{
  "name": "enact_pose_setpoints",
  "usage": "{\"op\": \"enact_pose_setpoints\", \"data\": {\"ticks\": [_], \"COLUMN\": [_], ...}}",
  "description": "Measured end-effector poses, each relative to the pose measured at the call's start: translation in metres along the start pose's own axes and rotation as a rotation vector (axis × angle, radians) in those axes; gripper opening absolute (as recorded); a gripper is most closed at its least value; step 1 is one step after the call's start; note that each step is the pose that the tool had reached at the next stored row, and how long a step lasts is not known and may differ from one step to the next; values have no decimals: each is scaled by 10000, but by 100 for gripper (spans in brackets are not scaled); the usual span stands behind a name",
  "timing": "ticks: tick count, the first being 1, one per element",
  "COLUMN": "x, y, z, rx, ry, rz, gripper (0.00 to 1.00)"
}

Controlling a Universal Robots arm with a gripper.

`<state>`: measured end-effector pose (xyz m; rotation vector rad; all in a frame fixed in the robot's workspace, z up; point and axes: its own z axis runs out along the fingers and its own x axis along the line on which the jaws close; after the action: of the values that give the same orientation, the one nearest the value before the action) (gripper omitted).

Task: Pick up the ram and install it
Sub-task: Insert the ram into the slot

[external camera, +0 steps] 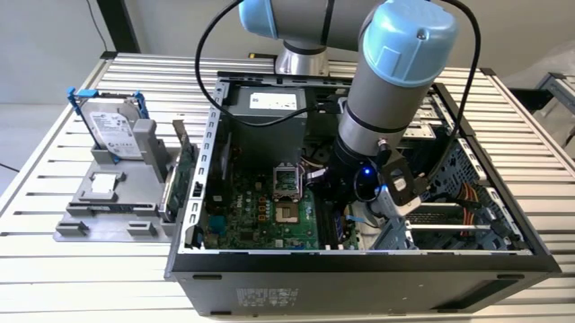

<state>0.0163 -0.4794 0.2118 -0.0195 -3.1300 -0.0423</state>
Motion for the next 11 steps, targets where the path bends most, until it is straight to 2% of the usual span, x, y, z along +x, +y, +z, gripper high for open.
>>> {"op": "enact_pose_setpoints", "data": {"ticks": [6, 8, 11], "x": [1, 2, 4], "y": [-1, 0, 4], "z": [-23, -75, -200], "rx": [9, 9, 7], "ry": [2, 2, 2], "rz": [-1, 0, 0], "gripper": [100, 100, 100]}}
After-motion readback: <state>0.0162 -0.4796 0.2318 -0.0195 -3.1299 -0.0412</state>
